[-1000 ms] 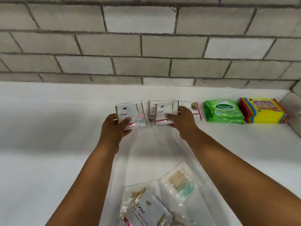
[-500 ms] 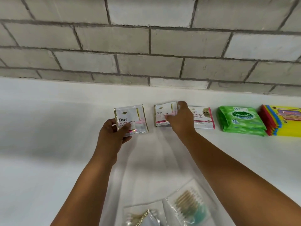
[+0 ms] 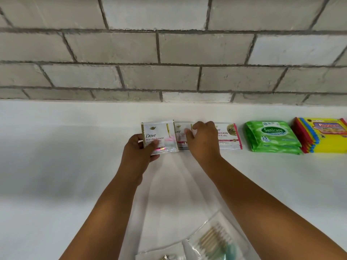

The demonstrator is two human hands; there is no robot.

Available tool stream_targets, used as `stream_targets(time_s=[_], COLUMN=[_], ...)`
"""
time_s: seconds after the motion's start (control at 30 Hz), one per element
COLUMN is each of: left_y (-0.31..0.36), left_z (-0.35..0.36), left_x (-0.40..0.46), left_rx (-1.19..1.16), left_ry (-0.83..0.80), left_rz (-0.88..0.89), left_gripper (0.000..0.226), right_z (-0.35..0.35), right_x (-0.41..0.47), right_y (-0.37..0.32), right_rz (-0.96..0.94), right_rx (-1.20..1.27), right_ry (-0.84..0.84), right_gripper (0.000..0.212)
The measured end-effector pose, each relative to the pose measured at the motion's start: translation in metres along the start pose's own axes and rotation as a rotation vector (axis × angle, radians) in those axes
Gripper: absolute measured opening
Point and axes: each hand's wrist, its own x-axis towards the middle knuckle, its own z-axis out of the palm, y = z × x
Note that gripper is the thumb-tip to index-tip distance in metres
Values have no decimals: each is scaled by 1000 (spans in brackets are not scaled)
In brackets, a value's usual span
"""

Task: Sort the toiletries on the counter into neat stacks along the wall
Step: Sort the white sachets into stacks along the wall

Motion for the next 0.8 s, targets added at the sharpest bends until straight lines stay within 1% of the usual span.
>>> stream_targets(time_s=[0.03, 0.13, 0.2, 0.27, 0.33, 0.4, 0.5, 0.57, 0.63, 0.67, 0.8], left_y=[0, 3, 5, 5, 1, -2, -5, -7, -11, -14, -20], left_z=[6, 24, 35, 43, 48, 52, 58, 60, 61, 61, 61], left_x=[3, 13, 19, 26, 33, 39, 39, 38, 39, 41, 47], left_rx=[7, 24, 57, 139, 280, 435, 629, 654, 666, 673, 731], left_ry=[-12, -46, -73, -100, -107, -84, -18, 8, 7, 9, 9], left_rz=[0, 17, 29, 32, 51, 114, 204, 235, 251, 259, 286], left_gripper=[17, 17, 20, 21, 14, 14, 33, 42, 38, 35, 34], right_z=[-3, -13, -13, -13, -15, -17, -15, -12, -8, -7, -10], right_x=[0, -3, -2, 0, 3, 5, 6, 6, 6, 5, 1], right_y=[-1, -6, -2, 3, 8, 11, 16, 17, 18, 19, 20], right_rz=[3, 114, 135, 122, 105, 68, 7, -37, -112, -129, -148], right_rx=[119, 431, 475, 442, 403, 330, 206, 122, -72, -155, -277], right_ry=[-2, -164, -187, -151, -122, -111, -121, -129, -120, -112, -54], right_gripper=[31, 25, 26, 30, 33, 34, 40, 39, 25, 23, 28])
